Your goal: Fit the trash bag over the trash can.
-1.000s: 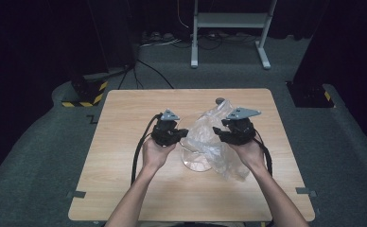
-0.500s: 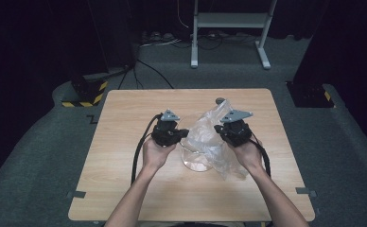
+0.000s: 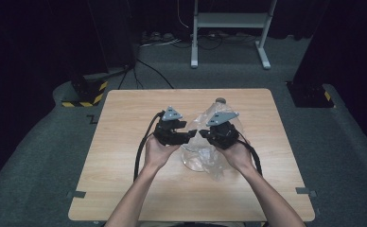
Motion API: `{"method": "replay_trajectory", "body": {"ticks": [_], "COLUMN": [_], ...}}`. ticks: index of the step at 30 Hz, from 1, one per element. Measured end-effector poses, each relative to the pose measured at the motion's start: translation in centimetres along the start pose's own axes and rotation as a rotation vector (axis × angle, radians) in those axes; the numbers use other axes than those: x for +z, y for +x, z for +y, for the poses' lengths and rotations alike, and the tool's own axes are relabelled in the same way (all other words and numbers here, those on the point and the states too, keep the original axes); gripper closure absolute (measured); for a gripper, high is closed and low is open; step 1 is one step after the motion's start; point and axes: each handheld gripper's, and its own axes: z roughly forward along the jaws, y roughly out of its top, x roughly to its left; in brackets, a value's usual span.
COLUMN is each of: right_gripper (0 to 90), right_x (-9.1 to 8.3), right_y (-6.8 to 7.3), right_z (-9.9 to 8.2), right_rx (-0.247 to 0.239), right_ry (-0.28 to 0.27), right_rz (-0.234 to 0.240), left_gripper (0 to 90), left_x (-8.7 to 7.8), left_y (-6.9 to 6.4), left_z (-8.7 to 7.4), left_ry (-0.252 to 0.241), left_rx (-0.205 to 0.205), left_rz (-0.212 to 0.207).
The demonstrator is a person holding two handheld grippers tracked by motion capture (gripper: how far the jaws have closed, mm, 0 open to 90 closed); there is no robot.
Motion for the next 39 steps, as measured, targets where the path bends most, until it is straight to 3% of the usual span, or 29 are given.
{"method": "replay_trajectory", "body": {"ticks": [4,14,18,21,24,27,32,39], "right_gripper": [90.0,90.0,89.9,83.3,71.2,65.6,51.8,42.8], "right_x": [0.6,1.1,1.1,0.9,0.1,-0.6,-2.9,-4.8], "right_y": [0.5,1.2,1.2,1.1,0.5,0.0,-1.5,-3.8], "right_z": [0.1,0.0,0.0,-0.3,-0.7,-0.9,-1.4,-2.2], "right_rx": [-0.020,-0.043,-0.039,-0.031,0.003,0.020,0.076,0.150], "right_ry": [0.009,0.016,0.014,0.001,-0.038,-0.073,-0.153,-0.184], "right_rz": [0.022,0.065,0.067,0.060,0.036,0.013,-0.091,-0.207], "left_gripper": [50.5,74.7,88.9,90.0,90.0,90.0,90.0,90.0], "left_x": [0.3,1.6,1.9,2.1,2.2,2.3,2.2,1.9], "left_y": [-0.1,-0.3,-0.4,-0.2,0.0,0.3,0.5,0.9], "left_z": [0.5,1.1,1.1,1.0,0.7,0.3,-0.1,-0.8], "left_ry": [0.001,0.042,0.060,0.082,0.102,0.119,0.131,0.139], "left_rx": [0.003,0.004,0.009,0.010,0.007,0.002,-0.003,-0.021], "left_rz": [-0.016,-0.072,-0.063,-0.038,-0.014,-0.002,0.008,0.003]}}
